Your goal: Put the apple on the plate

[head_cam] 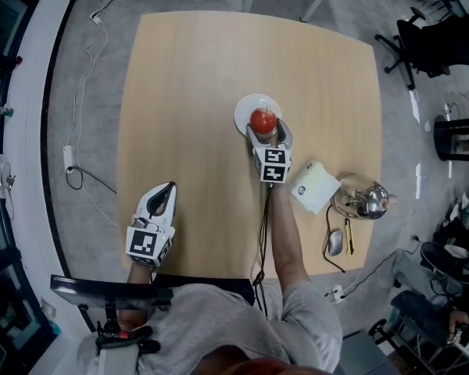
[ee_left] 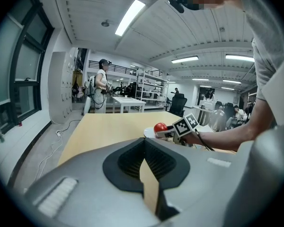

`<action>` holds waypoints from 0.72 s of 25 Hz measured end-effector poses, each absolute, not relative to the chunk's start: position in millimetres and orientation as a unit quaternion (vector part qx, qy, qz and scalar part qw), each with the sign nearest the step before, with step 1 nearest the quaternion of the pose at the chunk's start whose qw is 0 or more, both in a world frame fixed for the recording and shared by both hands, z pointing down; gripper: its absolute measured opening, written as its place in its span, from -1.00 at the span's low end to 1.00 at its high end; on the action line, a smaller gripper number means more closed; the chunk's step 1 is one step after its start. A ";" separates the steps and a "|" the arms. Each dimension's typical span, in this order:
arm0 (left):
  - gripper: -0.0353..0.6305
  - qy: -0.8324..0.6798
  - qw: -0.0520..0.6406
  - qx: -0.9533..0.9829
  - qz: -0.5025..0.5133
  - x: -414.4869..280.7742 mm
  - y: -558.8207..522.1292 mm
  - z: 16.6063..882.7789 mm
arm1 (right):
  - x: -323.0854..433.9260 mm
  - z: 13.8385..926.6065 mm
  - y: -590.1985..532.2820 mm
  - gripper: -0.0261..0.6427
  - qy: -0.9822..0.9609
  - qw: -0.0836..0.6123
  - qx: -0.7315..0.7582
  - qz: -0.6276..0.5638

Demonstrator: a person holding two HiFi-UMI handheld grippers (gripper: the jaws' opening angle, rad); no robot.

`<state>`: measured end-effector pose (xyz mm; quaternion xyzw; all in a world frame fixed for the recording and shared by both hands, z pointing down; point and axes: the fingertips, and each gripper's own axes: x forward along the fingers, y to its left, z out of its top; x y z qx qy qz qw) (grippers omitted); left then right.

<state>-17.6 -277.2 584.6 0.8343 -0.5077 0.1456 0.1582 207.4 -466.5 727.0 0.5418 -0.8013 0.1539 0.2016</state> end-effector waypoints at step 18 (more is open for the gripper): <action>-0.84 -0.520 0.139 0.834 0.126 -31.3 -252.3 557.1 | 204.9 711.3 -449.0 0.22 -0.796 0.192 0.551 0.159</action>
